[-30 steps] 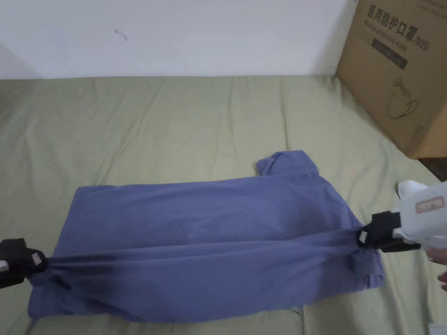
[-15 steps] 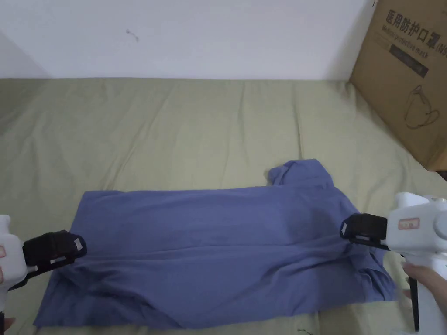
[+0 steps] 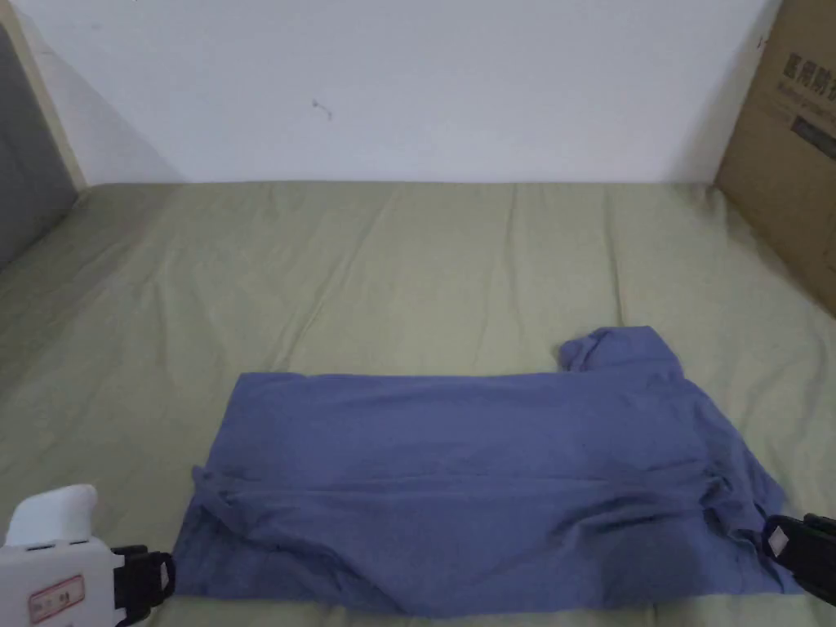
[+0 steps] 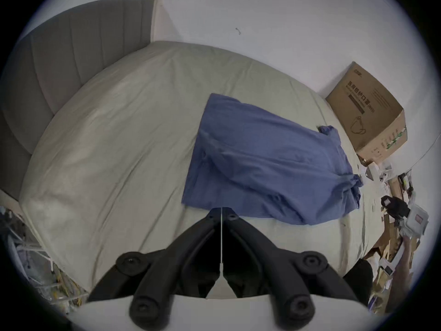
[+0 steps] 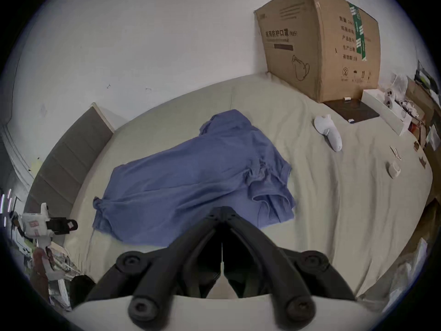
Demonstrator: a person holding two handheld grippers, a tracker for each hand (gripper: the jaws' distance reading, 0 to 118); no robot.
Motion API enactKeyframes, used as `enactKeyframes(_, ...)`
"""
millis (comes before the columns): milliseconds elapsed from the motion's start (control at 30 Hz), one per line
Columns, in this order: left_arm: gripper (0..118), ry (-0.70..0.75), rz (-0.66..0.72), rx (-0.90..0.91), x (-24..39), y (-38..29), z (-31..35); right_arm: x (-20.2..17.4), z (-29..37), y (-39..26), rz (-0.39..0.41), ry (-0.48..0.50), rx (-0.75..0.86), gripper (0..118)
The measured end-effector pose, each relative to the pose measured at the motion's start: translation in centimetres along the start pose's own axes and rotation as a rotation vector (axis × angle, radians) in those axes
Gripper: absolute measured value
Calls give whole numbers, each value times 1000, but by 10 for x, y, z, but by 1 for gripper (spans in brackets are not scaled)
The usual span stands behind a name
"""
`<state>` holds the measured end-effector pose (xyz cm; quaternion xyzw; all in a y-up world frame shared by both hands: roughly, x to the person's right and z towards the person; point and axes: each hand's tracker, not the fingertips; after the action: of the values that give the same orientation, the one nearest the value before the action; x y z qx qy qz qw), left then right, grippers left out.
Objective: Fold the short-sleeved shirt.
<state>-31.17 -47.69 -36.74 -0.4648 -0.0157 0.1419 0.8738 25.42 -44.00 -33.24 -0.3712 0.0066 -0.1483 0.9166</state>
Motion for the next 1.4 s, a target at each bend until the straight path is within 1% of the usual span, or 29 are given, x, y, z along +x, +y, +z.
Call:
enactKeyframes(33, 38, -9, 12, -17, -1, 4, -6, 2, -1, 0, 3, 1, -12, 0)
enactKeyframes(67, 76, -27, 22, -39, -5, 10, -18, 2, -5, 1, 3, 0, -29, 0)
enactKeyframes(100, 76, 2, 10, -52, -9, 14, -29, 3, -6, 2, 1, 0, -39, 0)
enactKeyframes(133, 87, 44, -9, -75, -13, 18, -45, 5, -7, 2, -6, -1, -45, 0)
enactKeyframes(167, 106, 74, -30, -104, -16, 23, -61, 7, -6, 3, -20, 1, -46, 0)
enactKeyframes(200, 118, 107, -36, -106, -18, 24, -71, 7, -6, 2, -33, 6, -46, 0)
enactKeyframes(300, 117, 157, -59, -149, -19, 27, -103, 13, -7, 3, -63, 10, -47, 0)
enactKeyframes(400, 116, 165, -78, -247, -15, 20, -130, 21, -12, 3, -37, -53, -48, 0)
enactKeyframes(433, 115, 197, -128, -208, -6, 19, -121, 26, -14, 5, -29, -73, -48, 0)
enactKeyframes(467, 107, 167, -122, -187, -2, 19, -111, 37, -21, 5, -24, -91, -46, 0)
enactKeyframes(500, 92, 149, -121, -169, 2, 19, -103, 43, -25, 7, -21, -105, -46, 0)
enactKeyframes(533, 52, 131, -136, -131, 7, 18, -93, 51, -31, 9, -22, -116, -52, 0)
enactKeyframes(567, 18, 80, -142, -106, 15, 19, -82, 58, -38, 12, -25, -126, -61, 0)
enactKeyframes(600, 2, 66, -149, -97, 20, 17, -77, 63, -44, 13, -26, -137, -67, 2)
enactKeyframes(633, 2, 31, -140, -88, 21, 15, -70, 69, -51, 16, -31, -159, -69, 27)
enactKeyframes(700, 2, -11, -76, -99, 21, 16, -62, 81, -72, 23, -33, -187, -111, 98)
enactKeyframes(733, 2, 6, -72, -87, 21, 16, -58, 86, -85, 24, -39, -191, -164, 117)
enactKeyframes(767, 2, 25, -71, -64, 22, 15, -52, 91, -98, 25, -42, -196, -216, 116)
enactKeyframes(800, 2, 31, -76, -56, 22, 15, -49, 93, -105, 22, -93, -195, -197, 116)
enactKeyframes(900, 2, 53, -92, -46, 20, 21, -45, 93, -135, 22, -56, -220, -330, 116)
enactKeyframes(933, 2, 66, -96, -50, 20, 21, -46, 92, -143, 20, -36, -226, -366, 111)
enactKeyframes(1033, 2, 80, -87, -67, 15, 27, -49, 86, -154, 19, 54, -207, -438, 83)
enactKeyframes(1067, 2, 78, -79, -69, 14, 27, -49, 78, -148, 21, 96, -229, -399, 64)
enactKeyframes(1100, 2, 73, -72, -69, 13, 29, -49, 72, -143, 23, 119, -220, -374, 64)
enactKeyframes(1133, 2, 70, -68, -70, 13, 29, -49, 66, -138, 23, 138, -198, -371, 57)
enactKeyframes(1167, 2, 69, -68, -69, 14, 28, -49, 62, -135, 23, 175, -237, -375, 45)
enactKeyframes(1200, 2, 69, -71, -68, 14, 27, -48, 60, -131, 24, 221, -268, -364, 29)
enactKeyframes(1233, 2, 69, -77, -64, 15, 28, -46, 60, -128, 24, 199, -194, -350, 0)
enactKeyframes(1400, 2, 31, -70, -53, 11, 31, -27, 75, -80, 28, 46, -152, -321, 0)
